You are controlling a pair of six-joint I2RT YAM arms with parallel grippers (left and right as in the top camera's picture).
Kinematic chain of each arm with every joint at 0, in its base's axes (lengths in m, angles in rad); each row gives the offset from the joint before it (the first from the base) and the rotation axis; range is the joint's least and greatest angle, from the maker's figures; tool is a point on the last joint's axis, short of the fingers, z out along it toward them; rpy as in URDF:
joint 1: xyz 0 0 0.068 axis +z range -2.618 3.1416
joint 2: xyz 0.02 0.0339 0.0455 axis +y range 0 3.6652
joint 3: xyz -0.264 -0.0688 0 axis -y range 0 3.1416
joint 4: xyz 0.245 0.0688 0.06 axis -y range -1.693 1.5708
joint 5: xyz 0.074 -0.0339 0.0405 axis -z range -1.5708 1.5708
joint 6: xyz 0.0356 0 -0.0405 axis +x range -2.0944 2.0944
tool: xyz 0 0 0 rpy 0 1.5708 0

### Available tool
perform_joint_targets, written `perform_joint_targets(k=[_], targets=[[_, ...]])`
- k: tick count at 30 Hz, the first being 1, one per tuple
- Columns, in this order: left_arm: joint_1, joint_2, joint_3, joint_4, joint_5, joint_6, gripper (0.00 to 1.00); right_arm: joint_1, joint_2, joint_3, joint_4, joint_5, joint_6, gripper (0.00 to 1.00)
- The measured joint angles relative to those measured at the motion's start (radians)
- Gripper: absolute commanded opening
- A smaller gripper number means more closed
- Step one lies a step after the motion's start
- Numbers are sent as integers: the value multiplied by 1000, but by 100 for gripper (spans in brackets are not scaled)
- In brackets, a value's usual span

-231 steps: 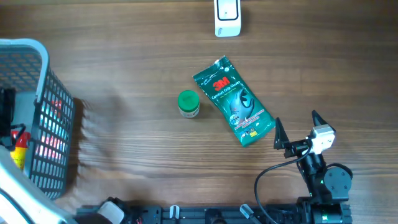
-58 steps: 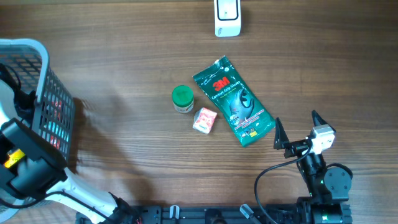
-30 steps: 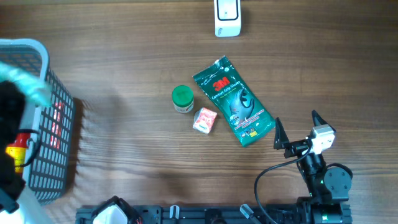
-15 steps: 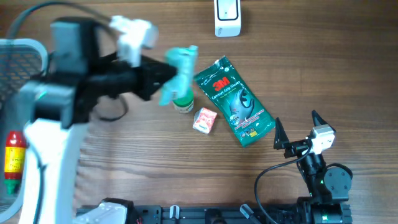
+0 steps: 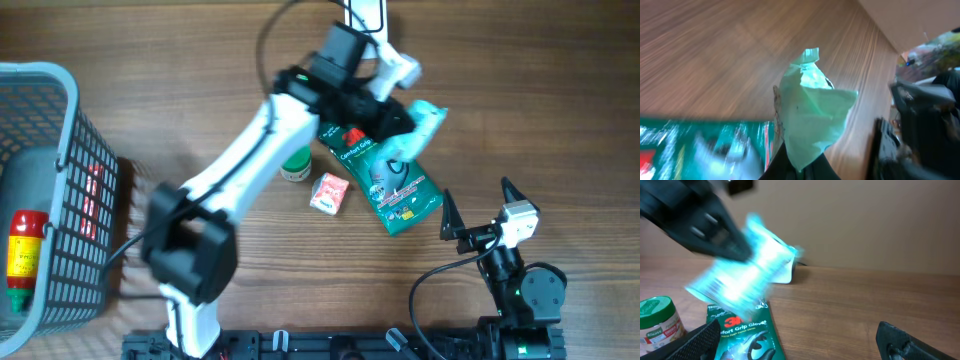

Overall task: Scan the item barcode
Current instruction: 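Carry the pale green packet right and drop it near the right gripper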

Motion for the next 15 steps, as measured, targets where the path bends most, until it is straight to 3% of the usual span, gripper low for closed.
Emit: perform_joint_targets(k=[3,7,10,15], targets=[[-51,94,-1,192,-16,-111,4,0,0,0,0,0,0,100],[-120,201,-1,304,-102,-266,4,0,0,0,0,0,0,100],[-158,248,-1,304,-180,-357,34,0,0,0,0,0,0,100],[-169,260,-1,301,-215,-428,42,0,0,0,0,0,0,100]])
